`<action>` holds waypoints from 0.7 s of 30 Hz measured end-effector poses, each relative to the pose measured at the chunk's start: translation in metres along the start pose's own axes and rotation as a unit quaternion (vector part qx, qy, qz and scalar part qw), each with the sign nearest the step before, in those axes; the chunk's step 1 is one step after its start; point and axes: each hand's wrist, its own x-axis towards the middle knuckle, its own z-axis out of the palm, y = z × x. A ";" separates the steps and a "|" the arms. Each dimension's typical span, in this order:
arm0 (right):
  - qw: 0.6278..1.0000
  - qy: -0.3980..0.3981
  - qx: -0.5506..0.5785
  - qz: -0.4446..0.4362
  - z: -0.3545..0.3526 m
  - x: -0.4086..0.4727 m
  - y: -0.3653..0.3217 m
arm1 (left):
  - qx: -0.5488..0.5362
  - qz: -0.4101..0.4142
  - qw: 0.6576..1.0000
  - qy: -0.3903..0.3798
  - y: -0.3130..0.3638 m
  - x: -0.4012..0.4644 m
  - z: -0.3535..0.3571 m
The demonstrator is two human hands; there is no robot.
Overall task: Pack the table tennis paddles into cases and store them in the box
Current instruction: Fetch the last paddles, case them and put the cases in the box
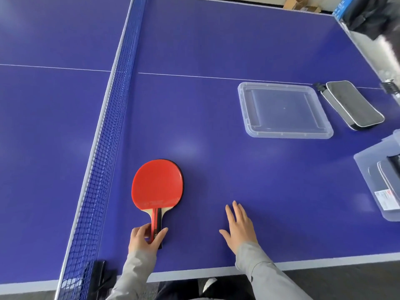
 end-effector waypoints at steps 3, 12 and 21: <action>1.000 0.002 0.012 -0.004 0.001 -0.003 0.003 | 0.032 0.011 0.999 -0.007 -0.002 -0.004 0.000; 0.997 0.044 0.059 -0.008 -0.003 -0.028 0.053 | 0.199 0.034 0.975 0.089 0.005 -0.040 0.002; 0.993 0.067 0.083 0.046 0.000 -0.091 0.185 | 0.275 0.163 0.943 0.091 0.049 -0.126 0.072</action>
